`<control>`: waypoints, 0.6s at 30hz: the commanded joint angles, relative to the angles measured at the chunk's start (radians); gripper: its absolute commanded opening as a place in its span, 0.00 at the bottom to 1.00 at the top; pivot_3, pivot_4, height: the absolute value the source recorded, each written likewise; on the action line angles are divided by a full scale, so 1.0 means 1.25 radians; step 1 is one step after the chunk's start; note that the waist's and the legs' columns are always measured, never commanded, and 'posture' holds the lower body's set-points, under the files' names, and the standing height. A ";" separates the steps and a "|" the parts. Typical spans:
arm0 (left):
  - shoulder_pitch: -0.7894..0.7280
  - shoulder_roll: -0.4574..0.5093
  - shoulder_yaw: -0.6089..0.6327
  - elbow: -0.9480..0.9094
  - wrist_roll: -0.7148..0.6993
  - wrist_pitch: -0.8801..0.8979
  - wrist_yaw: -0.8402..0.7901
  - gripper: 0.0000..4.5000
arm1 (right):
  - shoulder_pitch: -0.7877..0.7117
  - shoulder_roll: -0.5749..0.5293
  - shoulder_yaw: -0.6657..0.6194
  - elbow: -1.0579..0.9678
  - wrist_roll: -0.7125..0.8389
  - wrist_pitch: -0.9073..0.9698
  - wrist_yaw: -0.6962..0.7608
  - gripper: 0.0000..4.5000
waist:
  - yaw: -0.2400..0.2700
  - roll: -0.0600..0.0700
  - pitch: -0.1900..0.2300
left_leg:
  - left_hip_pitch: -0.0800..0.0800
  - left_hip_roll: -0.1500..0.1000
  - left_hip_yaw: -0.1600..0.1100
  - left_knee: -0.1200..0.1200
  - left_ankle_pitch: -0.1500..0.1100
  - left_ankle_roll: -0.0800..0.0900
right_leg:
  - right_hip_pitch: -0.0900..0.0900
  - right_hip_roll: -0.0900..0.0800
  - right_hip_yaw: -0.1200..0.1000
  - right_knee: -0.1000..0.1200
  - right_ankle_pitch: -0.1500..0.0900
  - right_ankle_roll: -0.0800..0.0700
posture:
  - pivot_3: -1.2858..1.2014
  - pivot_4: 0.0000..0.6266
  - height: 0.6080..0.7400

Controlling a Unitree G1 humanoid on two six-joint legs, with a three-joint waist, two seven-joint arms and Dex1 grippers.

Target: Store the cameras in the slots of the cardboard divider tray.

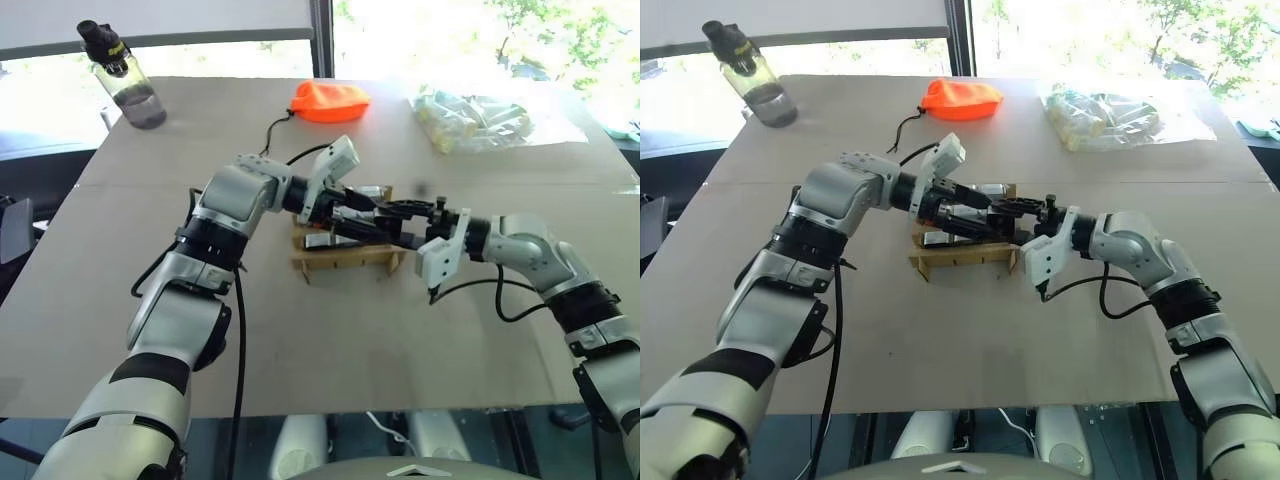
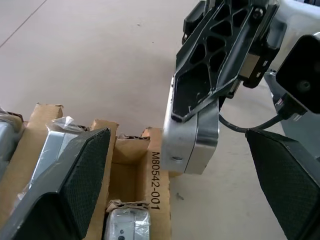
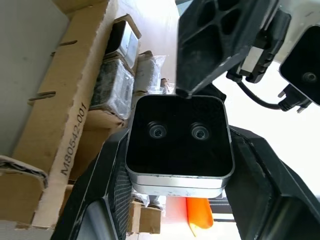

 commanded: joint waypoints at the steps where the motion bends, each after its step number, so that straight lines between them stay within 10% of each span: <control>1: -0.022 0.006 0.029 -0.019 -0.011 0.000 -0.016 0.89 | -0.019 -0.001 -0.003 -0.009 0.007 -0.026 -0.017 0.44 | 0.000 0.000 0.000 | 0.000 0.000 0.000 0.000 0.000 0.000 | 0.000 0.000 0.000 0.000 0.000 0.000 | 0.52 0.24 0.89; 9: -0.018 0.009 0.020 -0.031 -0.009 0.011 -0.049 0.15 | -0.024 0.004 0.003 -0.005 0.009 -0.029 -0.021 0.44 | 0.000 0.000 0.000 | 0.000 0.000 0.000 0.000 0.000 0.000 | 0.000 0.000 0.000 0.000 0.000 0.000 | 0.52 0.24 0.89; 14: -0.005 0.012 0.010 -0.049 -0.009 0.012 -0.062 0.15 | -0.015 -0.002 0.001 -0.022 0.041 0.007 0.008 0.44 | 0.000 0.000 0.000 | 0.000 0.000 0.000 0.000 0.000 0.000 | 0.000 0.000 0.000 0.000 0.000 0.000 | 0.52 0.24 0.89; 15: -0.004 0.012 0.010 -0.051 -0.010 0.013 -0.065 0.15 | -0.009 -0.004 0.000 -0.026 0.054 0.021 0.020 0.67 | 0.000 0.000 0.000 | 0.000 0.000 0.000 0.000 0.000 0.000 | 0.000 0.000 0.000 0.000 0.000 0.000 | 0.52 0.24 0.89; 18: -0.005 0.010 0.016 -0.052 -0.012 0.016 -0.064 0.15 | 0.001 -0.010 -0.004 -0.032 0.066 0.031 0.026 0.92 | 0.001 0.000 0.000 | 0.000 0.000 0.000 0.000 0.000 0.000 | 0.000 0.000 0.000 0.001 0.000 0.000 | 0.52 0.24 0.89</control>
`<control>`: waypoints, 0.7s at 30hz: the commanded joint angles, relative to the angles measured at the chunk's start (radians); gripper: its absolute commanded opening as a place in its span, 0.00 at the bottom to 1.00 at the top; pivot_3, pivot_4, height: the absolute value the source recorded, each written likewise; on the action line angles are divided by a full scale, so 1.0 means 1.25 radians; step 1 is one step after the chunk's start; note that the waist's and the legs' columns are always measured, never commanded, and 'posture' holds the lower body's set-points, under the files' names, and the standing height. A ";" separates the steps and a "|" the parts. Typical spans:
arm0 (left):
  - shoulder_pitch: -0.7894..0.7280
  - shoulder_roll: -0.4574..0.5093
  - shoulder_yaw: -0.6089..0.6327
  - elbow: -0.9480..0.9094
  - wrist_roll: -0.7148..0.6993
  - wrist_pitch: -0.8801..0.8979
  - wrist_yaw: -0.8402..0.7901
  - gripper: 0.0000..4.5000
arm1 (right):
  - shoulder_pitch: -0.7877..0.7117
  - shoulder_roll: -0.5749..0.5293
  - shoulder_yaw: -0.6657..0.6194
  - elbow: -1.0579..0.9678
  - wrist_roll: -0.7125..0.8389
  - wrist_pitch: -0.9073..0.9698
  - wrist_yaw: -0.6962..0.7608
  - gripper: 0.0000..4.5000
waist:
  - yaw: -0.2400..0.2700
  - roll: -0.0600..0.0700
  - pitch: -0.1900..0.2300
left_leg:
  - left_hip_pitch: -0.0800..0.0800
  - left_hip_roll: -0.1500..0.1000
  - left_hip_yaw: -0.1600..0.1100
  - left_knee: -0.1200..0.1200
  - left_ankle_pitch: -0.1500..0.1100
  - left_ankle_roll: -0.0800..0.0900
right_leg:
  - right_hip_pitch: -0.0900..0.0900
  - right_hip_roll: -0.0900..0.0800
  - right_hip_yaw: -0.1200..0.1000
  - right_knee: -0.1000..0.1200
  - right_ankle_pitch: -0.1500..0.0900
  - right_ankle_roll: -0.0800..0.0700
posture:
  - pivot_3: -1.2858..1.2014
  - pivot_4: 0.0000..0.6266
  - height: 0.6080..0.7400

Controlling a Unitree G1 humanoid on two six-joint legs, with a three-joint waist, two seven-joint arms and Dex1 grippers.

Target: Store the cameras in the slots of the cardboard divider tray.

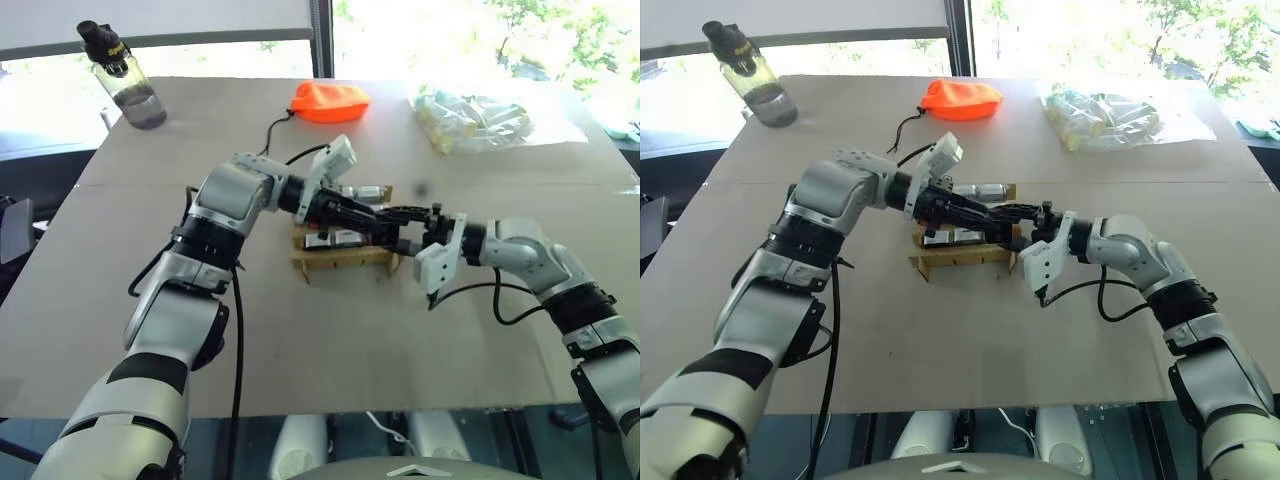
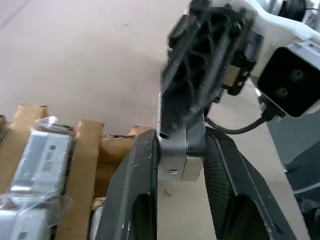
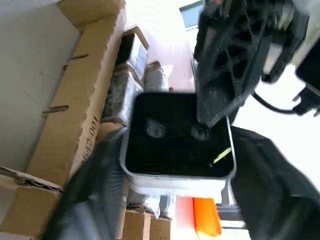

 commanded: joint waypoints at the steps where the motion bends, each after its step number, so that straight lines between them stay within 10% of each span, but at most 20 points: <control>1: -0.008 -0.001 0.019 -0.031 -0.014 0.004 -0.007 0.15 | 0.004 -0.015 -0.020 -0.031 0.035 0.008 0.003 0.99 | 0.000 0.000 0.000 | 0.000 0.000 0.000 0.000 0.000 0.000 | 0.000 0.000 0.000 0.000 0.000 0.000 | 0.52 0.24 0.89; 21: 0.170 0.030 0.060 -0.219 0.081 -0.267 0.179 0.15 | 0.688 -0.096 -0.318 -0.557 0.936 0.707 0.247 0.99 | 0.015 0.000 0.000 | 0.005 0.000 -0.003 0.001 0.000 0.000 | 0.006 -0.001 0.001 0.001 0.000 0.000 | 0.52 0.24 0.89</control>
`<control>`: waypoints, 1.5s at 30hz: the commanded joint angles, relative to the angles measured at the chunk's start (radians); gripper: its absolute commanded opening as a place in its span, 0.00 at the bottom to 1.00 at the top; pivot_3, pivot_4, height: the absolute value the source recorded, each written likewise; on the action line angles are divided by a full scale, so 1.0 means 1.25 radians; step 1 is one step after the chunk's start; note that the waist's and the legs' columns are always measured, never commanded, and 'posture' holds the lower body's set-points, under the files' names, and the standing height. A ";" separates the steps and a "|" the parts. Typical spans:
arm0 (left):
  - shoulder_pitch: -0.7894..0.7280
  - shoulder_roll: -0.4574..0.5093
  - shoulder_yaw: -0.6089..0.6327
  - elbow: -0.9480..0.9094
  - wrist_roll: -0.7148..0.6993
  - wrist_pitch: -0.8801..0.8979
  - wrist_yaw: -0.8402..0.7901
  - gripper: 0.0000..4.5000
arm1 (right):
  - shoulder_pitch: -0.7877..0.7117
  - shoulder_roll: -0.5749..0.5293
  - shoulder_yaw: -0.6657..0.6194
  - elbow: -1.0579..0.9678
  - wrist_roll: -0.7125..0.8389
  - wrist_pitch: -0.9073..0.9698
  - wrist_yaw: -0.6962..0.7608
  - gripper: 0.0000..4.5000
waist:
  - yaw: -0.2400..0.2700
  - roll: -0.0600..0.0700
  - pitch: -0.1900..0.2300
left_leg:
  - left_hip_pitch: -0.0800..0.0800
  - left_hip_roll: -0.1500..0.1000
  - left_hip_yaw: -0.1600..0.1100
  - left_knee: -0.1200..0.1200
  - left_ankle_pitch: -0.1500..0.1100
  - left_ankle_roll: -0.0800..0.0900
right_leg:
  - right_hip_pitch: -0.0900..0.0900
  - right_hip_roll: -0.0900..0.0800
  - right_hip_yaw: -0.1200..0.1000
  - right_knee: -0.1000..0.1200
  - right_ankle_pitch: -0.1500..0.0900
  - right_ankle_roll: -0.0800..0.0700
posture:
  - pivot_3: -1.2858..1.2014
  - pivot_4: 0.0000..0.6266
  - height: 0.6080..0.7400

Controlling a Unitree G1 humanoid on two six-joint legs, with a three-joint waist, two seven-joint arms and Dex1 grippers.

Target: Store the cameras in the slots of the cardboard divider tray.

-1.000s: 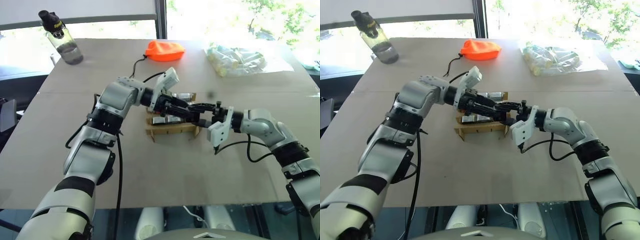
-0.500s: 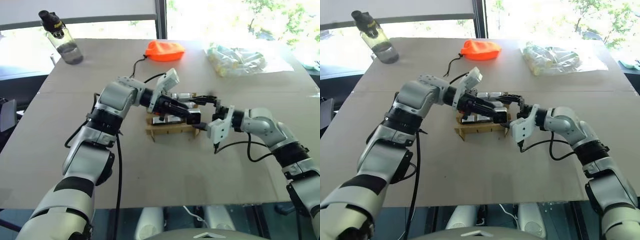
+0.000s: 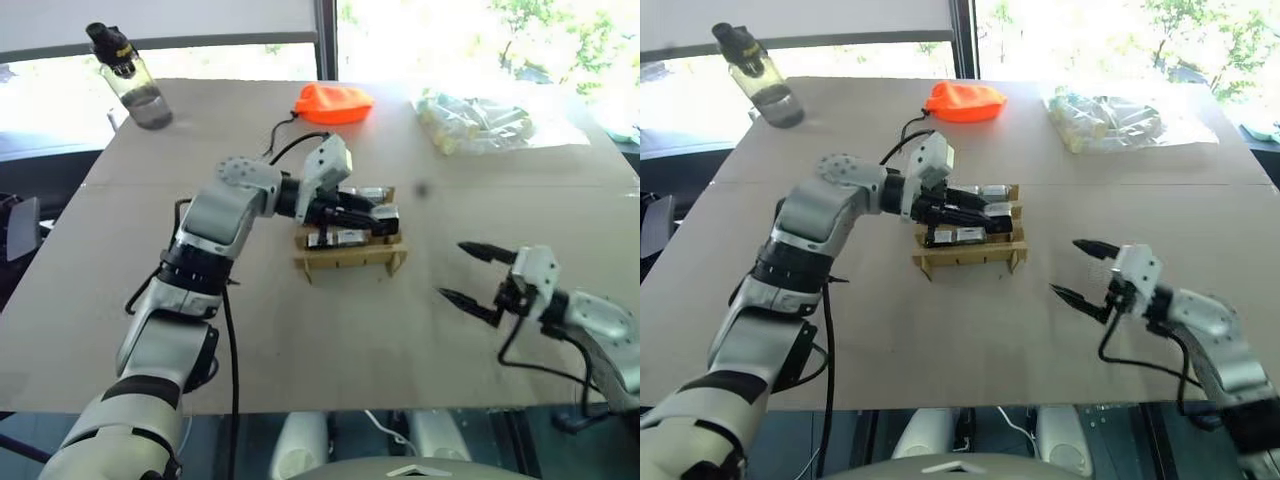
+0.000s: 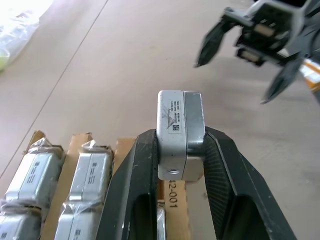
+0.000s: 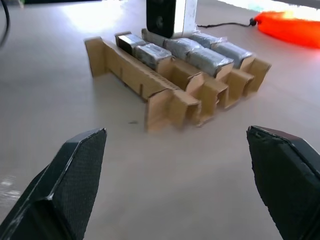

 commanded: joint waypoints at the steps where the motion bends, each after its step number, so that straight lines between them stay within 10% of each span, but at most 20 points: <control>1: 0.023 0.000 -0.007 -0.031 0.049 -0.060 0.052 0.15 | 0.106 0.047 -0.080 -0.101 0.100 0.004 0.033 0.99 | 0.007 0.000 0.000 | 0.000 0.000 0.000 0.000 0.000 0.000 | 0.000 0.000 0.000 0.000 0.000 0.000 | 0.52 0.24 0.89; 9: 0.045 -0.038 -0.014 0.016 0.081 -0.128 0.090 0.15 | 0.254 0.121 -0.144 -0.110 0.056 -0.080 0.143 0.99 | 0.012 0.000 0.000 | -0.001 -0.001 0.000 0.003 -0.002 0.003 | 0.001 0.000 -0.001 -0.002 0.000 0.000 | 0.52 0.24 0.89; 42: -0.061 -0.079 -0.033 0.251 0.110 -0.219 -0.037 0.15 | 0.247 0.211 -0.173 -0.093 -0.029 -0.094 0.131 0.99 | 0.009 0.000 -0.001 | -0.001 -0.001 0.000 0.004 -0.002 0.003 | 0.001 0.002 -0.002 -0.001 0.000 0.000 | 0.52 0.24 0.89; 45: -0.060 -0.081 -0.021 0.245 0.103 -0.209 -0.040 0.57 | 0.246 0.210 -0.173 -0.094 -0.031 -0.093 0.131 1.00 | 0.010 0.000 -0.001 | -0.001 -0.001 0.000 0.004 -0.002 0.003 | 0.001 0.002 -0.002 -0.001 0.000 0.000 | 0.52 0.24 0.89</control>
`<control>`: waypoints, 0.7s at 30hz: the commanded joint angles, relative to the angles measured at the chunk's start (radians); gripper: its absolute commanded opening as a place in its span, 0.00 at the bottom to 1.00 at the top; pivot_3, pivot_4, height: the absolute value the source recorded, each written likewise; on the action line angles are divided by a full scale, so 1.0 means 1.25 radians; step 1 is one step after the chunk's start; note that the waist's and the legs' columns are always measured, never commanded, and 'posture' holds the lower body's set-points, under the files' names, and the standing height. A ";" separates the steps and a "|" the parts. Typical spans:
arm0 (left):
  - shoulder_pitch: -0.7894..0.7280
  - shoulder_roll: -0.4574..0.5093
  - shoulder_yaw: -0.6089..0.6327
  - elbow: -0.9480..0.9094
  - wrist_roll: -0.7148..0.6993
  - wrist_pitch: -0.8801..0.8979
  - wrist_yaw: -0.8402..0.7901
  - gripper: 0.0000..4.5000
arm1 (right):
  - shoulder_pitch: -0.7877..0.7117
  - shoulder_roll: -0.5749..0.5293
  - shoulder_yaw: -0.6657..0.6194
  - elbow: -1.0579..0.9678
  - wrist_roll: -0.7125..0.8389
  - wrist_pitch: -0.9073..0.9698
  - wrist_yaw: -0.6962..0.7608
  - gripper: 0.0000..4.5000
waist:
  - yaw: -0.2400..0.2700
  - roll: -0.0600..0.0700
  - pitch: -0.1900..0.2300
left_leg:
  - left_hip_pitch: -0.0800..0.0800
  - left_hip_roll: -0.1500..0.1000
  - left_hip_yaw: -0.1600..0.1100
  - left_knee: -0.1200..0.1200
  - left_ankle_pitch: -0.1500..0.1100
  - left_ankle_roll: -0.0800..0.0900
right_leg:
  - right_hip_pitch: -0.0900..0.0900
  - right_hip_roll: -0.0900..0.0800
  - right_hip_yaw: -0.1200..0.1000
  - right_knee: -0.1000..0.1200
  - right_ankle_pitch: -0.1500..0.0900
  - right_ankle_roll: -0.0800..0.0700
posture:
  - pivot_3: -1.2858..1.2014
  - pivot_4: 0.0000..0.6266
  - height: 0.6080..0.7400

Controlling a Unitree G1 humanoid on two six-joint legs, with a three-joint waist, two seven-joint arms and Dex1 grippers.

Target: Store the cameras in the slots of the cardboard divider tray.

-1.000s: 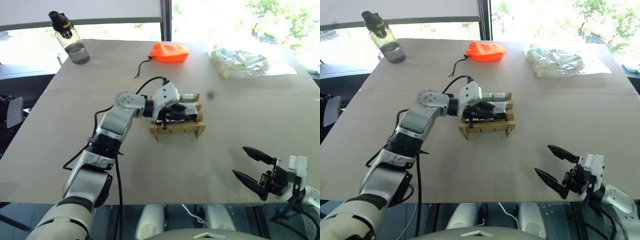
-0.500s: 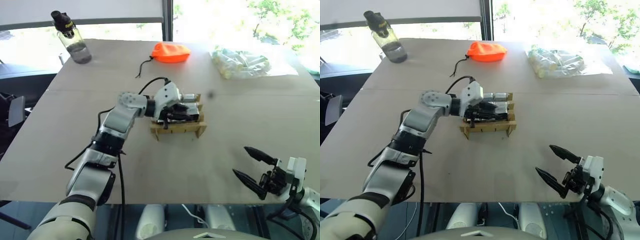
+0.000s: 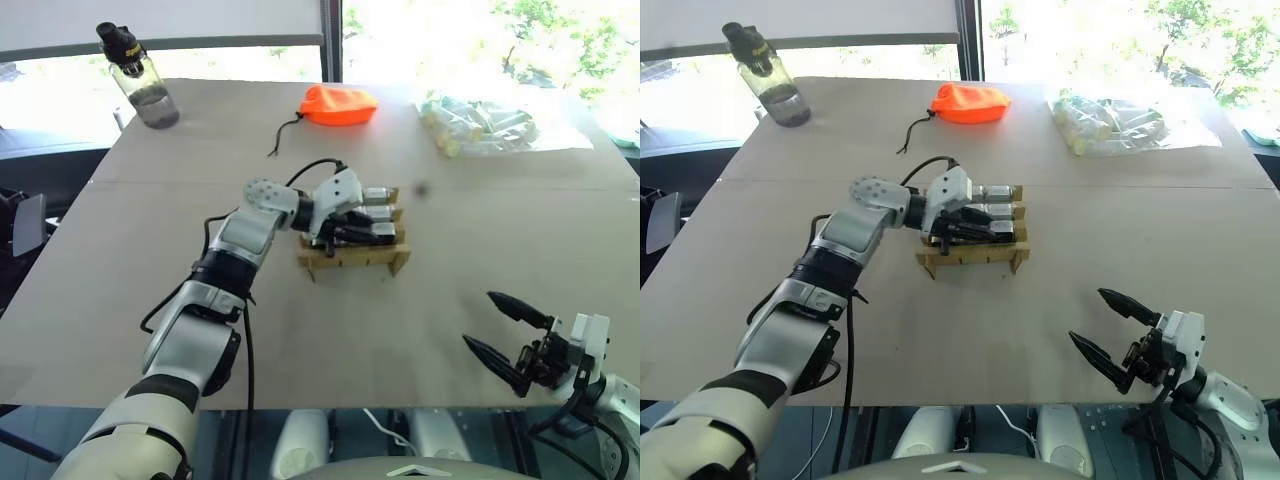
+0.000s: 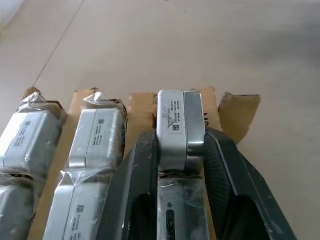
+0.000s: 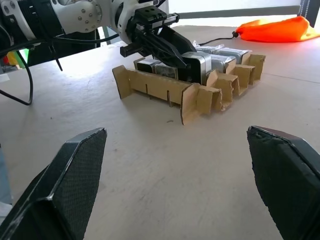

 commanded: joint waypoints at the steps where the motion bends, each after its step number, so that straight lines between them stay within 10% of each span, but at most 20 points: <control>1: -0.020 0.002 0.032 -0.018 -0.019 0.005 -0.002 0.67 | 0.000 0.000 -0.018 -0.023 0.002 -0.007 -0.002 1.00 | 0.000 0.000 0.000 | 0.000 0.000 0.000 0.000 0.000 0.000 | 0.000 0.000 0.000 0.000 0.000 0.000 | 0.52 0.24 0.89; 5: -0.027 0.016 0.064 -0.034 -0.018 -0.002 0.036 0.99 | 0.002 -0.001 -0.020 -0.024 0.001 -0.007 -0.001 1.00 | 0.000 0.000 0.000 | 0.000 0.000 0.000 0.000 0.000 0.000 | 0.000 0.000 0.000 0.000 0.000 0.000 | 0.52 0.24 0.89; 21: 0.471 0.234 0.403 -0.534 -0.208 0.234 0.193 0.99 | -0.060 -0.059 -0.052 0.068 -0.018 0.064 -0.007 1.00 | -0.001 0.001 -0.001 | 0.001 0.001 0.000 0.002 0.000 0.000 | 0.000 -0.002 0.002 0.001 0.000 0.000 | 0.52 0.24 0.89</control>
